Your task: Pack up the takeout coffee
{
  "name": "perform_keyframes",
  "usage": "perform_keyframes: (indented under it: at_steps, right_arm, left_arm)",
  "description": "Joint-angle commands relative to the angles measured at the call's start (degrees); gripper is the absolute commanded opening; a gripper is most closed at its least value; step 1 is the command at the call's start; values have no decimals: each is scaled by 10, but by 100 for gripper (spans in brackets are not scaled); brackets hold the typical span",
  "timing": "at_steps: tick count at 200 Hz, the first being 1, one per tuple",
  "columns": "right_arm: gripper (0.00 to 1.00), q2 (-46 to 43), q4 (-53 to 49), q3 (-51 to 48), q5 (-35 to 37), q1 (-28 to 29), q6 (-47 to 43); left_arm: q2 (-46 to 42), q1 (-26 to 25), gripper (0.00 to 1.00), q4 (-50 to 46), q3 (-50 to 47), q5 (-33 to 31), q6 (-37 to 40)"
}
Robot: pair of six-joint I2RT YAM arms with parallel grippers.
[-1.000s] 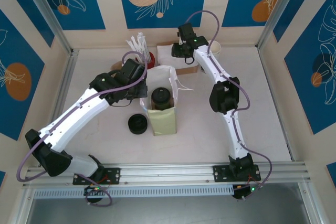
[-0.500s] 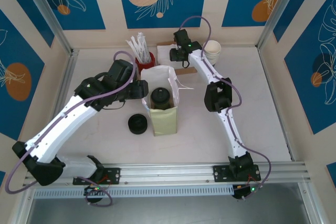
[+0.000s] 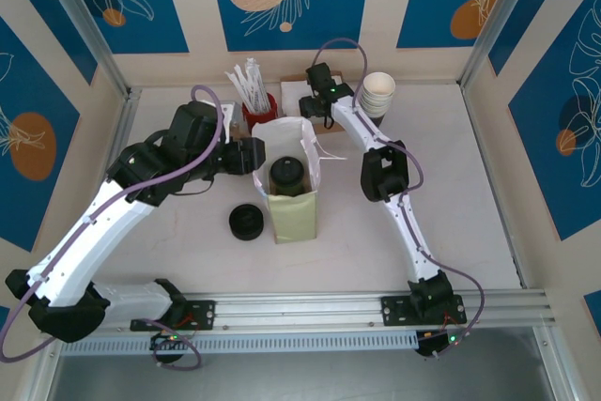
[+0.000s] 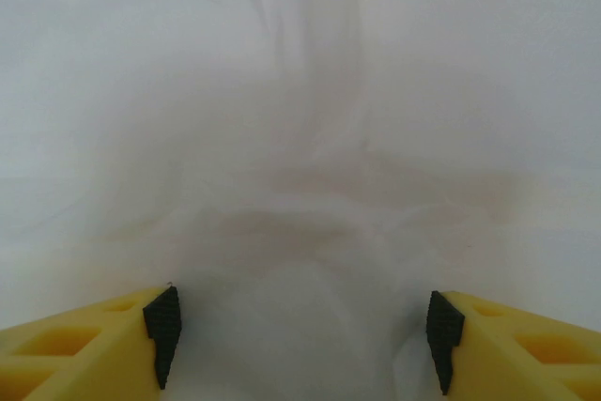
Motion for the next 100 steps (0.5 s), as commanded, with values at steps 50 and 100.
perform_keyframes:
  at_steps: [50, 100]
  right_arm:
    - [64, 21, 5, 23, 7, 1, -8]
    - [44, 8, -3, 27, -20, -4, 1]
  left_arm:
    - [-39, -6, 61, -6, -9, 1, -4]
    - [-41, -6, 58, 4, -21, 9, -15]
